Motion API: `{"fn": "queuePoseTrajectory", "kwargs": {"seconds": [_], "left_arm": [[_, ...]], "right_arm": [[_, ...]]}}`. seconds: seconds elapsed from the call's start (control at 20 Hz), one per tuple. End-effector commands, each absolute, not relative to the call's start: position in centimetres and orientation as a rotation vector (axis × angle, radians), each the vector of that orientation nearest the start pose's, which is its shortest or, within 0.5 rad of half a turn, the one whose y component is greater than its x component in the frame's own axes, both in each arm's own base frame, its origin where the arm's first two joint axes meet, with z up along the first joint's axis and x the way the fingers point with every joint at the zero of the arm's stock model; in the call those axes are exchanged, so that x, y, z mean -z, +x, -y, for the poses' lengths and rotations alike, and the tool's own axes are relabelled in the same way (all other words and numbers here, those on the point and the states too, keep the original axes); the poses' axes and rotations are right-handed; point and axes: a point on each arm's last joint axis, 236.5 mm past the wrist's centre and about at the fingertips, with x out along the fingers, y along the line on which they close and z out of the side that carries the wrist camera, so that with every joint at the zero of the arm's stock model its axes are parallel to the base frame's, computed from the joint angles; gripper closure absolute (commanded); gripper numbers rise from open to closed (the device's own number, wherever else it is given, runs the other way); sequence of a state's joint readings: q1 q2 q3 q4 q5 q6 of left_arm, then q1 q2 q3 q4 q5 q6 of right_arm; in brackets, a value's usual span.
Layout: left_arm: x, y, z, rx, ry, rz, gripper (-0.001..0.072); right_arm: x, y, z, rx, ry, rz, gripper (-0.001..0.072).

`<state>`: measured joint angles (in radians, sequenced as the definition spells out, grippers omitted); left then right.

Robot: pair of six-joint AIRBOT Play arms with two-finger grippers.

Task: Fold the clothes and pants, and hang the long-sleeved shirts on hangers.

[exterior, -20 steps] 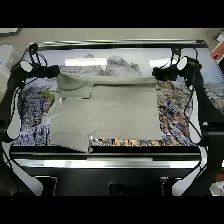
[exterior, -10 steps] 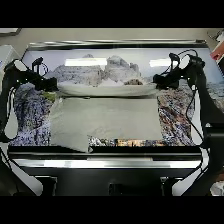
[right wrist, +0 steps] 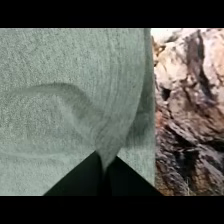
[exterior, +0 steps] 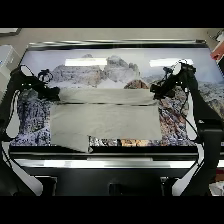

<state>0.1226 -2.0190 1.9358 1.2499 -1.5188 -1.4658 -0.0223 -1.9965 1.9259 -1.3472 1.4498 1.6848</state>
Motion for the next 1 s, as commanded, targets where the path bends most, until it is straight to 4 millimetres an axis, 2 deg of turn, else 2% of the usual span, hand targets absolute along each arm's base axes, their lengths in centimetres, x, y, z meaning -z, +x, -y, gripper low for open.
{"fn": "queuePoseTrajectory", "kwargs": {"seconds": [0.0, 0.05, 0.1, 0.15, 0.2, 0.25, 0.3, 0.35, 0.4, 0.55, 0.65, 0.75, 0.85, 0.95], "left_arm": [[8.2, 48.0, 2.4, 0.238, -0.282, -1.600, 0.0676], [8.2, 48.0, 2.5, 0.237, -0.279, -1.598, 0.0585], [8.0, 48.2, 2.5, 0.234, -0.279, -1.592, 0.0399], [7.6, 48.4, 2.3, 0.222, -0.287, -1.582, 0.0205], [6.8, 48.8, 1.9, 0.206, -0.296, -1.563, 0.0116], [5.8, 49.1, 1.4, 0.187, -0.300, -1.546, 0.0113], [4.5, 49.2, 0.5, 0.171, -0.286, -1.534, 0.0080], [3.2, 48.8, -0.7, 0.139, -0.273, -1.533, 0.0081], [2.0, 48.3, -1.9, 0.094, -0.281, -1.529, 0.0081], [-0.5, 44.9, -5.4, -0.004, -0.309, -1.534, 0.0082], [-0.4, 40.6, -7.2, -0.050, -0.371, -1.574, 0.0083], [0.7, 35.3, -7.8, -0.047, -0.453, -1.596, 0.0084], [2.2, 29.6, -5.9, 0.041, -0.555, -1.592, 0.0083], [3.7, 25.7, -4.0, 0.077, -0.660, -1.538, 0.0099]], "right_arm": [[8.2, 48.6, -4.2, -0.044, 0.305, -1.598, 0.0667], [8.3, 48.6, -4.1, -0.041, 0.301, -1.599, 0.0604], [8.1, 48.6, -3.8, -0.034, 0.292, -1.595, 0.0508], [7.9, 48.6, -3.4, -0.021, 0.275, -1.591, 0.0358], [7.4, 48.3, -2.7, -0.002, 0.247, -1.594, 0.0277], [6.8, 48.1, -1.8, 0.017, 0.209, -1.591, 0.0274], [6.0, 47.8, -0.6, 0.035, 0.153, -1.587, 0.0229], [5.0, 47.7, 0.8, 0.051, 0.073, -1.575, 0.0211], [4.2, 47.9, 1.8, 0.069, 0.067, -1.551, 0.0212], [2.8, 47.3, 2.9, -0.007, 0.164, -1.541, 0.0212], [2.4, 45.9, 2.4, -0.139, 0.272, -1.553, 0.0213], [2.1, 44.3, 1.5, -0.248, 0.355, -1.543, 0.0214], [2.0, 42.8, 0.7, -0.319, 0.407, -1.523, 0.0219], [2.1, 41.6, 0.1, -0.337, 0.438, -1.515, 0.0230]]}}
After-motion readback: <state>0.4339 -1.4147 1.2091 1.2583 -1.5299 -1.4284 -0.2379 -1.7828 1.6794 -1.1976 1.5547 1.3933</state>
